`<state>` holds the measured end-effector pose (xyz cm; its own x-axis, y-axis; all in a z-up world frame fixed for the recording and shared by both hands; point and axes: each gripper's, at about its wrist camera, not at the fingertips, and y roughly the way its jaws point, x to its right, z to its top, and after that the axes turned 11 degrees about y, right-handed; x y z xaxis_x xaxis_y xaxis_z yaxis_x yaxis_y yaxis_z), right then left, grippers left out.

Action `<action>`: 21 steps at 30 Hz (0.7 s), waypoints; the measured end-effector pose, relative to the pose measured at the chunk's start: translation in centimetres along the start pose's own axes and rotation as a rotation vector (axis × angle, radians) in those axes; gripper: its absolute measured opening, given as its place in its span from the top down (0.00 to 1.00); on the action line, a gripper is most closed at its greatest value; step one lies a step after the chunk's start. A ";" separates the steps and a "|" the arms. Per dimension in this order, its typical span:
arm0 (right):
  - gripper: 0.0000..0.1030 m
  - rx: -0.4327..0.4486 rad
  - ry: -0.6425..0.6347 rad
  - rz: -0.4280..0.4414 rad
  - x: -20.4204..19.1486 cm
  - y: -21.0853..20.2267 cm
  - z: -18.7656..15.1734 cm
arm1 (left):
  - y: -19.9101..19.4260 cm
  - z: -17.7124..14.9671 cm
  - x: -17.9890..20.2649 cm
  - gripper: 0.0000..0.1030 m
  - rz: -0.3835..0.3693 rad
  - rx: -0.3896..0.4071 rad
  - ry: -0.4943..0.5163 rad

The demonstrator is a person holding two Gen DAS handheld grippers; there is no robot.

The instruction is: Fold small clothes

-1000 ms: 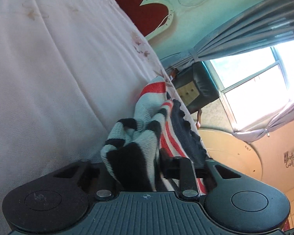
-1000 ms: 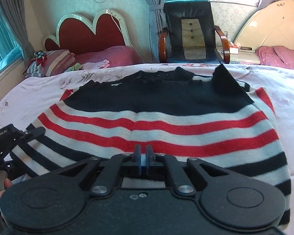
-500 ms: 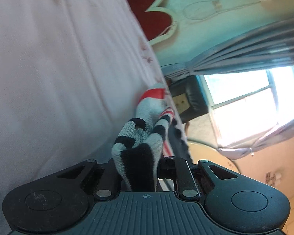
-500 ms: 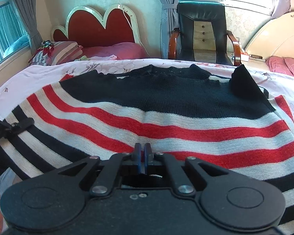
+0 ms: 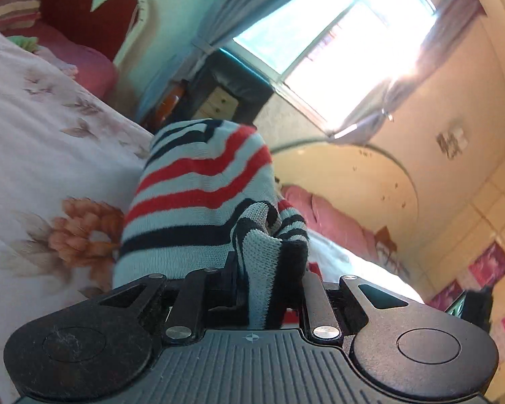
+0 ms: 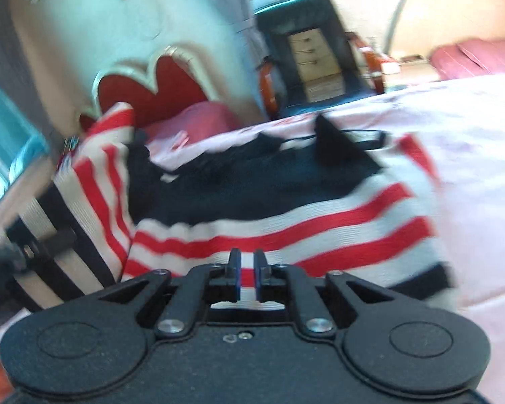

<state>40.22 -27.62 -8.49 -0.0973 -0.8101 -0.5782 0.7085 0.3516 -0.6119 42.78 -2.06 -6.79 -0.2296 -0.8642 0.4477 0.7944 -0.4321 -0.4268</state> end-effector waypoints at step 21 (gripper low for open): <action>0.40 -0.218 0.250 0.179 5.1 0.6 1.6 | -3.5 1.1 -2.2 0.26 0.250 -0.093 0.127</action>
<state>41.23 -32.30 -10.96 -0.1718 -0.5964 -0.7841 0.5670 0.5910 -0.5738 41.14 1.62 -5.44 -0.1061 -0.9696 0.2205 0.7817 -0.2184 -0.5841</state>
